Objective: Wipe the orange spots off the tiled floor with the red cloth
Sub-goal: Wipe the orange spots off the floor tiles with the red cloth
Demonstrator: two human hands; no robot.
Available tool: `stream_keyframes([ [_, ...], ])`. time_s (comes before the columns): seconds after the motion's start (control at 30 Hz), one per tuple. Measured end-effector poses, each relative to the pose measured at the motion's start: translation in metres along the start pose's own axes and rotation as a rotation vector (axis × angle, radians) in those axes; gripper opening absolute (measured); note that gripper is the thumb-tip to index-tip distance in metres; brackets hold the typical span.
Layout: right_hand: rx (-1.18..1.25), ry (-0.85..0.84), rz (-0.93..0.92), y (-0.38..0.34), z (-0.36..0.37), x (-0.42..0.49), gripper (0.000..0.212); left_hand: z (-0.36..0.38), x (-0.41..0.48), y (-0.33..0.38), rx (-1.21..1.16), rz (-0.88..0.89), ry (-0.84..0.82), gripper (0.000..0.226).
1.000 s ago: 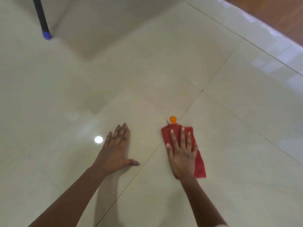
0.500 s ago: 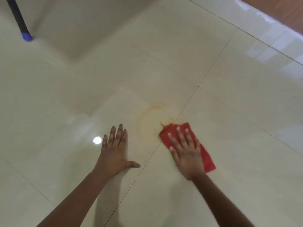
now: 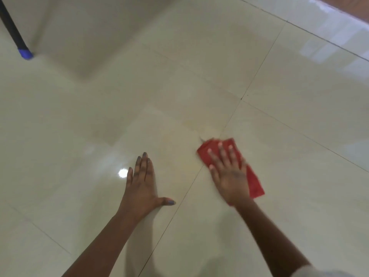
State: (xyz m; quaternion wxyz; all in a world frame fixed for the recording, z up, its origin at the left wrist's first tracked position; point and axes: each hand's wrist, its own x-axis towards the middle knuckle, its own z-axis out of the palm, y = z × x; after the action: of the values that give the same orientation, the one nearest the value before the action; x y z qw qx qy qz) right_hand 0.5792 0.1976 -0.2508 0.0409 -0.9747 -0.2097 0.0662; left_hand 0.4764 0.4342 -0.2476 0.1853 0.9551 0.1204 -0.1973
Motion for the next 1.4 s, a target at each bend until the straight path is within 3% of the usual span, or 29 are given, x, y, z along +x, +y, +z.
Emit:
stream_keyframes([
  [0.07, 0.071, -0.047, 0.178, -0.002, -0.009, 0.060, 0.051, -0.001, 0.004, 0.001, 0.021, 0.002, -0.027, 0.154],
  [0.13, 0.138, -0.095, 0.208, -0.040, -0.010, 0.107, 0.052, -0.003, 0.008, 0.000, 0.030, -0.008, -0.033, 0.154],
  [0.23, 0.110, -0.123, -0.092, -0.110, 0.006, 0.092, 0.052, -0.002, 0.008, -0.001, 0.034, 0.006, -0.041, 0.154],
  [0.33, 0.091, -0.039, -0.282, -0.103, 0.020, 0.010, 0.049, -0.008, 0.001, -0.011, 0.048, -0.001, -0.019, 0.155],
  [0.47, 0.052, -0.016, -0.038, -0.029, 0.004, 0.022, 0.049, -0.022, -0.016, -0.044, 0.101, -0.130, -0.015, 0.144],
  [0.57, 0.124, -0.093, 0.118, -0.070, -0.004, 0.095, 0.050, -0.025, -0.019, -0.052, 0.095, -0.142, -0.059, 0.151],
  [0.67, 0.113, -0.157, -0.188, -0.155, 0.009, 0.091, 0.050, -0.028, -0.017, -0.055, 0.094, -0.160, -0.059, 0.154],
  [0.77, 0.088, -0.077, -0.433, -0.164, 0.026, 0.009, 0.048, -0.034, -0.031, -0.063, 0.120, -0.222, -0.001, 0.148],
  [0.83, 0.084, -0.052, -0.388, -0.128, 0.023, -0.024, 0.046, -0.033, -0.042, -0.067, 0.129, -0.227, -0.015, 0.138],
  [0.93, 0.033, -0.027, -0.178, -0.079, 0.013, 0.013, 0.049, -0.031, -0.042, -0.071, 0.059, -0.202, -0.037, 0.128],
  [1.03, 0.065, -0.115, -0.029, -0.107, 0.006, 0.079, 0.051, -0.027, -0.038, -0.077, 0.038, -0.191, -0.034, 0.127],
  [1.13, 0.090, -0.166, -0.250, -0.176, 0.016, 0.069, 0.051, -0.027, -0.041, -0.084, 0.063, -0.213, -0.032, 0.128],
  [1.23, 0.071, -0.088, -0.484, -0.185, 0.024, -0.008, 0.047, -0.029, -0.045, -0.087, 0.050, -0.197, -0.025, 0.128],
  [1.3, 0.072, -0.069, -0.407, -0.158, 0.025, -0.035, 0.045, -0.030, -0.046, -0.087, 0.041, -0.190, -0.019, 0.129],
  [1.4, 0.027, -0.002, -0.139, -0.118, 0.020, -0.027, 0.044, -0.029, -0.044, -0.085, 0.045, -0.190, 0.003, 0.129],
])
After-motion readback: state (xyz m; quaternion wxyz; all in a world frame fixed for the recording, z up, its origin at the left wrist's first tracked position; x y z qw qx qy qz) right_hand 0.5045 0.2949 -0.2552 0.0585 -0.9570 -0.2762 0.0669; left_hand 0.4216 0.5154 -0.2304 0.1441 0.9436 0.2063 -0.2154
